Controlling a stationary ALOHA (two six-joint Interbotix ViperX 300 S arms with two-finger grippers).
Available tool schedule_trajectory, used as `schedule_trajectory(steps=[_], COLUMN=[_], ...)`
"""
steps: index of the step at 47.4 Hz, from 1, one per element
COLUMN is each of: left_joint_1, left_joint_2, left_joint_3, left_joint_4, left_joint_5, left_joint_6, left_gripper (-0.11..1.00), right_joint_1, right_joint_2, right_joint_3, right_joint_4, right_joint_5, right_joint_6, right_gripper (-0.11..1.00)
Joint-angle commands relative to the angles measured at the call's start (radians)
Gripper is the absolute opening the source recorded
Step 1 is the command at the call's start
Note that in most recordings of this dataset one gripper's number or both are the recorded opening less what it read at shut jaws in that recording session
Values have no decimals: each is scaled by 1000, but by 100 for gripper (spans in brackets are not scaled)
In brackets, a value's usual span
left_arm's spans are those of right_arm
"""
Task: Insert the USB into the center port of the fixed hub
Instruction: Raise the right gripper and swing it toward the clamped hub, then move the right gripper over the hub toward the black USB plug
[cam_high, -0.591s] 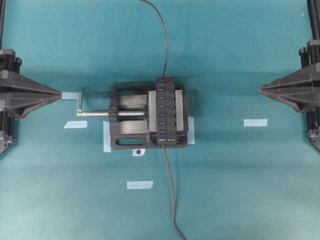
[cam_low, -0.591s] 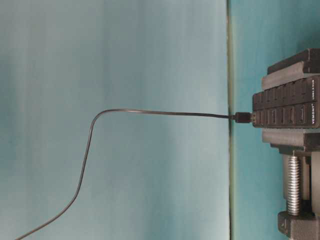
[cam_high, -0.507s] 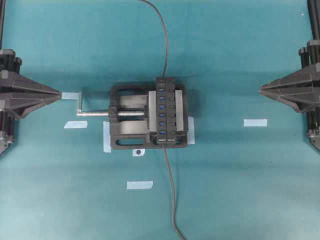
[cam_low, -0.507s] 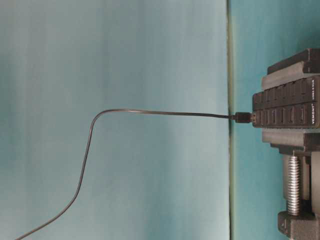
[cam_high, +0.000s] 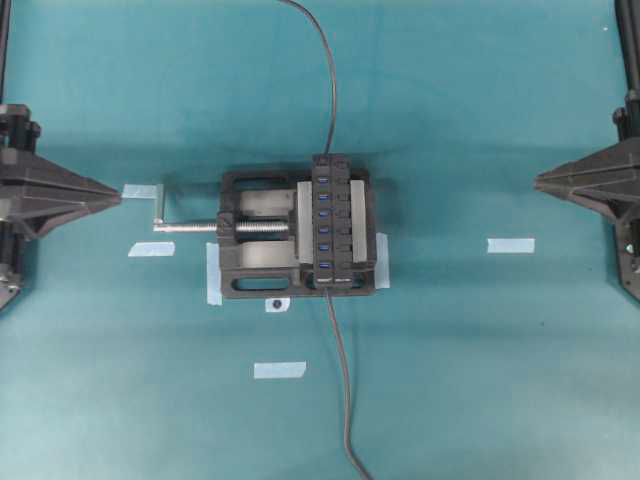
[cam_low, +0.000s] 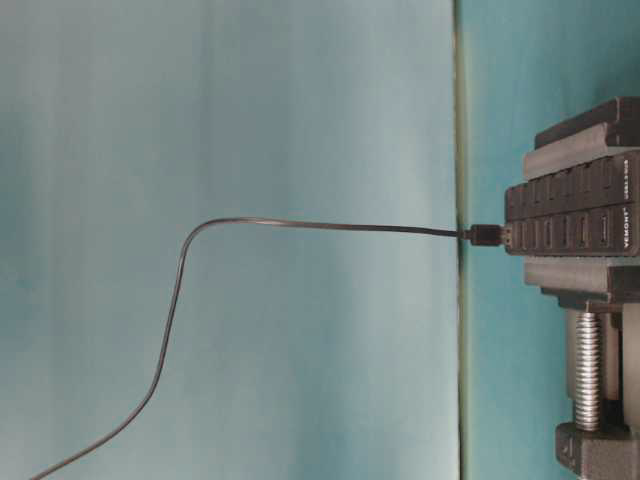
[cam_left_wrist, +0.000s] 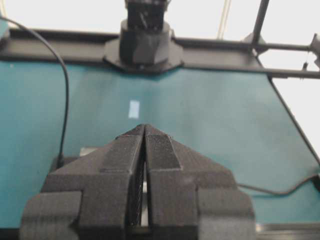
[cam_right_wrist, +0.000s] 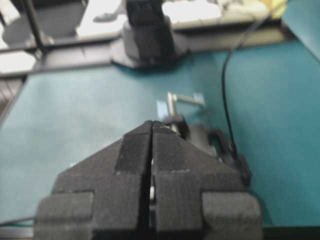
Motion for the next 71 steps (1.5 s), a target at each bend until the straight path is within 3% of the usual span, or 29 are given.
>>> schedule_trajectory(steps=[1,27,56,71], left_joint_1=[-2,-2,0,0], left_joint_2=[32,141,216,250], left_joint_3=[-32,-80,-98,-106], left_joint_4=[2,3,3,2], left_joint_5=[5,63,91,91], left_joint_6=[2,-6,-5,-18], left_gripper=[0,0,0,0], right_joint_1=[-9,-80,-121,-140], right_joint_2=[15,218,437,569], right_joint_3=[-40,-169,-236,-333], right_joint_4=[0,-20,-34,-52], right_joint_5=[34,245,264,342], right_joint_6=[11,11,9,8], right_gripper=[-1,-1,-1,-1])
